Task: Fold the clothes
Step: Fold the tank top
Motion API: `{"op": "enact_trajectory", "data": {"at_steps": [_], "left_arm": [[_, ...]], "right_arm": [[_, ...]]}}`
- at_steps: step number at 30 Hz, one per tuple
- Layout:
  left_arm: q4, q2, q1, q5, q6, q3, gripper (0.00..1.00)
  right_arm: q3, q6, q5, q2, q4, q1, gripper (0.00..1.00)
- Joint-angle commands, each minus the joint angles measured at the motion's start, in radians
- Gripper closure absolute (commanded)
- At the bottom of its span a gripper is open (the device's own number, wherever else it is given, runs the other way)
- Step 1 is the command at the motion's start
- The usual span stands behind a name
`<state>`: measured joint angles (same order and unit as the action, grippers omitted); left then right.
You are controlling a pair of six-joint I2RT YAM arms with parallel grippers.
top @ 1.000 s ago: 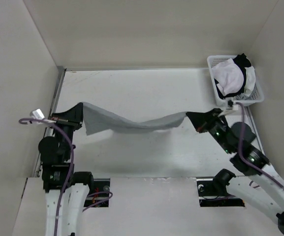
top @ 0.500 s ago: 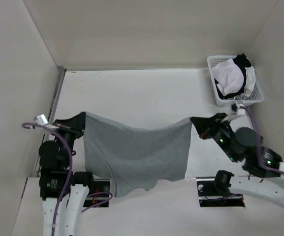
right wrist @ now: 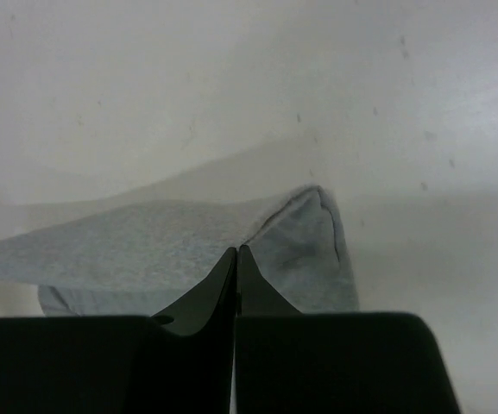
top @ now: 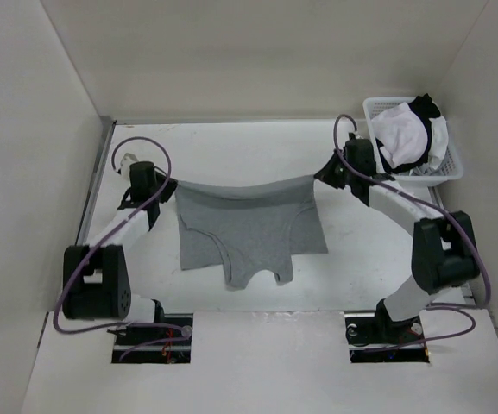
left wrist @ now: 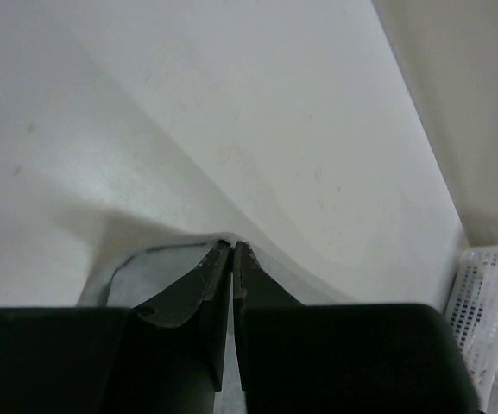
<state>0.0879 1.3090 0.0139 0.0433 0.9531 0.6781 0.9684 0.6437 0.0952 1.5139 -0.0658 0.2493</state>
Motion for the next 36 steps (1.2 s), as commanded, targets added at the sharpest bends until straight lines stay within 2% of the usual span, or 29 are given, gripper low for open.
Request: {"op": "enact_trajectory", "data": {"at_steps": [1,5,10,25,31,36], "left_arm": [[0.237,0.139,-0.01,0.0,0.015,0.191,0.96],[0.227,0.292,-0.013,-0.011,0.007,0.334,0.96],[0.233,0.273,-0.013,-0.01,0.019,0.296,0.96],[0.386,-0.036,-0.025,-0.077,0.045,-0.176,0.95],[0.372,-0.221,-0.047,-0.121,0.024,-0.366,0.94],[0.357,-0.246,-0.067,-0.146,-0.01,-0.469,0.9]], "right_arm": [[0.211,-0.001,0.103,0.118,0.144,-0.047,0.99],[0.415,-0.015,0.143,0.276,0.061,-0.081,0.99],[0.468,-0.021,0.152,0.31,0.029,-0.097,0.99],[0.012,0.027,0.08,0.091,0.193,-0.092,0.99],[-0.154,0.068,0.032,0.008,0.245,-0.086,0.99],[-0.266,0.109,-0.023,0.014,0.282,-0.066,0.98]]}}
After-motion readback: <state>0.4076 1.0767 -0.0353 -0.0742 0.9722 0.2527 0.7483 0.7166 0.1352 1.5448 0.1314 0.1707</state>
